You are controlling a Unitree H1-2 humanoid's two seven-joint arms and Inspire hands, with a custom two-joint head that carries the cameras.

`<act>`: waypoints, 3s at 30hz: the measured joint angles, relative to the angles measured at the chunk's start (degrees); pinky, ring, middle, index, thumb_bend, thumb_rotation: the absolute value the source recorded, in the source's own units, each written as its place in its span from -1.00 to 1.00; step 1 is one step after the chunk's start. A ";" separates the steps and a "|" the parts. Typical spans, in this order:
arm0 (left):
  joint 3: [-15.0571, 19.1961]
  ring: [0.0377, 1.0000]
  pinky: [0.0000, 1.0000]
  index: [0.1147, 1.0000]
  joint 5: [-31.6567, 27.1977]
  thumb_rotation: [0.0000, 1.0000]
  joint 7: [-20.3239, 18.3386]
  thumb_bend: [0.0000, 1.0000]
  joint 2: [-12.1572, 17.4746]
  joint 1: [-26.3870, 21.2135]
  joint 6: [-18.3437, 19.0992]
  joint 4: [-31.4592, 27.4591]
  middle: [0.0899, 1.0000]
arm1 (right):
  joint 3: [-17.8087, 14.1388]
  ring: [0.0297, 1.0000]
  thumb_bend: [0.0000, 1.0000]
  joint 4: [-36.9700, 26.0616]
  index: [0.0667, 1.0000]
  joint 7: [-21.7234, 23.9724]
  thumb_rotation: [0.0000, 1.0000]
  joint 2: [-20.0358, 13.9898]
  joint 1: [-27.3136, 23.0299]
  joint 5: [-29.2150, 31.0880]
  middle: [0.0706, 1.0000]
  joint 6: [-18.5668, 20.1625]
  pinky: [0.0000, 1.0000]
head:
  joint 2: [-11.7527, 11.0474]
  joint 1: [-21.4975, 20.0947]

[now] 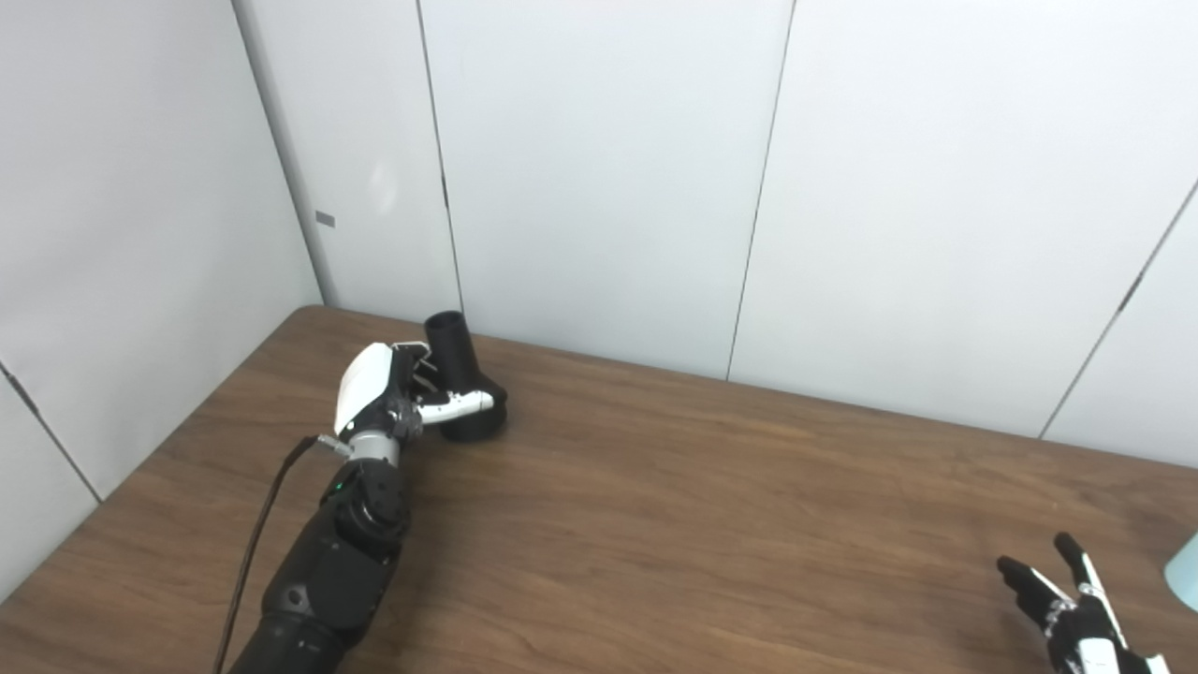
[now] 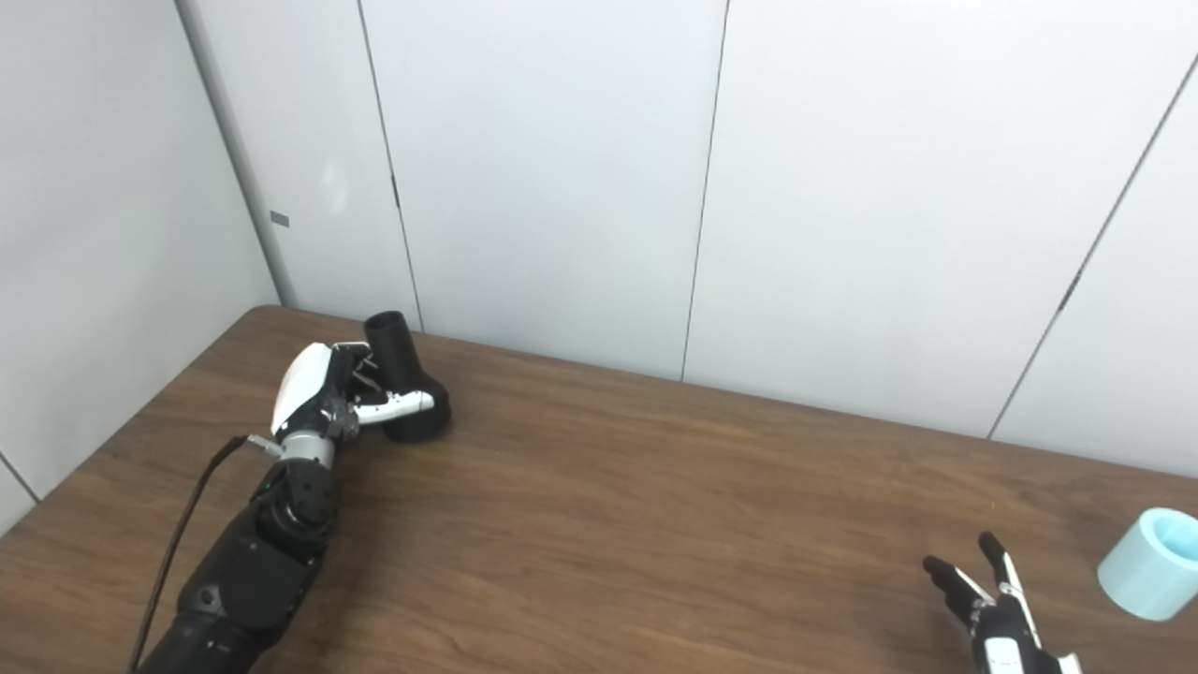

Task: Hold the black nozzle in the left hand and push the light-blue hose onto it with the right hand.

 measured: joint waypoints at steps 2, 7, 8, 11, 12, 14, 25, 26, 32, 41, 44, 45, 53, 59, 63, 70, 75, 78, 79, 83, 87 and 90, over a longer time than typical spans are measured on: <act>-0.22 -0.10 0.00 -0.19 0.00 -1.00 0.00 0.00 0.00 -0.04 -0.02 0.01 -0.09 | 0.04 0.71 -0.19 0.00 0.93 -0.02 1.00 0.00 0.00 -0.01 0.64 -0.13 0.80 | 0.00 0.00; -0.65 -0.10 0.02 -0.18 0.00 -1.00 -0.03 0.00 0.00 -0.12 -0.02 -0.01 -0.10 | 0.24 0.69 -0.13 0.02 0.92 -0.02 1.00 0.00 0.01 -0.12 0.54 -0.35 0.76 | 0.09 -0.35; -0.73 -0.10 0.02 -0.18 0.00 -1.00 -0.05 0.00 0.00 -0.12 -0.02 -0.03 -0.10 | 0.29 0.69 -0.13 0.02 0.92 -0.03 1.00 0.00 0.01 -0.19 0.54 -0.36 0.75 | 0.09 -0.53; -1.21 -0.10 0.01 -0.18 0.01 -1.00 -0.55 0.00 0.07 -0.02 0.12 -0.71 -0.10 | 0.41 0.68 -0.13 0.02 0.93 -0.05 1.00 0.00 0.00 -0.64 0.55 -0.38 0.74 | 0.09 -0.79; -1.44 -0.10 0.01 -0.18 0.01 -1.00 -0.86 0.01 0.11 0.11 0.19 -1.14 -0.11 | 0.44 0.68 -0.12 0.02 0.93 -0.05 1.00 0.01 0.00 -0.70 0.57 -0.38 0.74 | 0.17 -1.05; -2.00 -0.10 0.00 -0.17 0.07 -1.00 -1.54 0.01 0.14 0.75 0.50 -2.87 -0.11 | 0.53 0.70 -0.12 0.01 0.94 -0.05 1.00 0.01 0.00 -0.80 0.57 -0.37 0.74 | 0.26 -1.40; -5.82 -0.20 -0.12 -0.14 2.70 -1.00 -3.32 0.00 -1.06 8.03 0.75 -15.93 -0.10 | 1.16 0.75 -0.14 0.10 0.95 -0.48 1.00 0.07 -0.06 -3.11 0.54 -0.79 0.77 | 0.26 -4.13; -6.58 -0.20 -0.11 -0.13 3.21 -1.00 -3.47 0.01 -1.39 8.99 0.72 -17.57 -0.11 | 1.18 0.75 -0.15 0.11 0.95 -0.56 1.00 0.07 -0.05 -3.39 0.53 -0.79 0.78 | 0.26 -4.13; -8.39 -0.26 -0.26 -0.12 5.85 -1.00 -4.07 0.00 -5.18 12.24 1.82 -23.37 -0.13 | 1.49 0.76 -0.14 0.74 0.93 -1.05 1.00 0.10 -0.38 -3.90 0.50 -2.46 0.71 | 0.26 -5.97; -10.28 -0.34 -0.39 -0.04 7.58 -1.00 -3.11 -0.01 -8.92 15.37 -2.52 -25.90 -0.16 | 1.57 0.61 -0.07 3.21 0.87 -2.29 1.00 0.46 -2.28 -4.97 0.46 -4.19 0.57 | 0.26 -10.89; -11.13 -0.32 -0.37 -0.06 8.27 -1.00 -2.92 -0.01 -9.58 17.02 -4.40 -26.89 -0.12 | 1.51 0.58 -0.07 3.54 0.86 -3.19 1.00 0.65 -2.64 -5.75 0.46 -4.13 0.57 | 0.88 -12.83; -11.47 -0.32 -0.36 -0.07 8.78 -1.00 -2.79 -0.01 -9.77 17.54 -5.03 -27.14 -0.12 | 1.55 0.57 -0.09 3.59 0.87 -3.26 1.00 0.70 -2.71 -5.93 0.46 -4.13 0.56 | 0.97 -13.18; -14.54 -0.28 -0.28 -0.13 11.84 -1.00 -2.93 0.00 -11.62 19.82 -8.36 -29.16 -0.16 | 1.63 0.55 -0.16 3.59 0.87 -3.85 1.00 1.29 -3.04 -8.17 0.47 -3.96 0.51 | 2.28 -16.34; -14.86 -0.28 -0.29 -0.15 11.87 -1.00 -2.76 0.00 -12.35 19.95 -11.67 -28.21 -0.14 | 1.52 0.59 -0.11 3.52 0.87 -5.02 1.00 1.83 -3.44 -8.67 0.49 -2.64 0.55 | 3.16 -19.07; -14.89 -0.26 -0.26 -0.15 11.87 -1.00 -2.22 0.00 -12.95 20.41 -13.57 -27.86 -0.14 | 0.80 0.62 -0.14 2.21 0.80 -5.41 0.74 3.69 -3.53 -5.53 0.53 0.31 0.56 | 3.78 -21.00; -15.20 -0.28 -0.26 -0.15 11.79 -1.00 -1.32 0.00 -13.83 20.44 -16.17 -26.99 -0.14 | 0.29 0.67 -0.12 -1.87 0.68 -5.07 0.10 5.69 -2.26 -0.08 0.60 7.30 0.54 | 4.30 -25.56; -14.98 -0.28 -0.27 -0.13 11.30 -1.00 -1.35 0.00 -13.69 20.50 -17.77 -26.90 -0.17 | -2.35 0.62 0.08 -6.62 0.58 -5.89 0.13 2.86 -2.82 -0.54 0.57 12.75 0.52 | 4.74 -31.62; -14.74 -0.27 -0.25 -0.13 11.10 -1.00 -1.64 0.00 -13.51 20.70 -18.15 -26.91 -0.17 | -4.71 0.61 0.20 -9.69 0.54 -6.92 0.08 0.57 -5.40 -0.71 0.56 15.63 0.49 | 4.83 -33.39; -14.56 -0.26 -0.24 -0.14 10.93 -1.00 -1.83 0.00 -13.49 20.76 -18.15 -26.92 -0.16 | -5.29 0.60 0.23 -10.37 0.53 -7.35 0.05 -0.23 -6.55 -0.75 0.55 16.50 0.47 | 4.92 -33.92; -14.32 -0.27 -0.24 -0.15 10.70 -1.00 -2.53 0.00 -13.57 20.80 -18.34 -26.93 -0.13 | -6.20 0.51 0.28 -10.93 0.51 -7.81 -0.05 -4.08 -9.97 -3.55 0.53 17.95 0.35 | 5.10 -35.85; -14.17 -0.30 -0.30 -0.15 10.71 -1.00 -2.74 0.00 -13.49 20.79 -18.53 -26.88 -0.13 | -5.79 0.51 0.37 -10.08 0.50 -7.64 -0.35 -9.84 -12.88 -9.55 0.51 18.46 0.43 | 5.10 -37.52; -13.83 -0.32 -0.31 -0.14 10.27 -1.00 -3.17 0.00 -13.45 20.78 -18.57 -26.80 -0.13 | -5.70 0.50 0.47 -8.55 0.48 -7.42 -0.43 -14.30 -15.60 -12.66 0.50 18.99 0.41 | 5.10 -38.23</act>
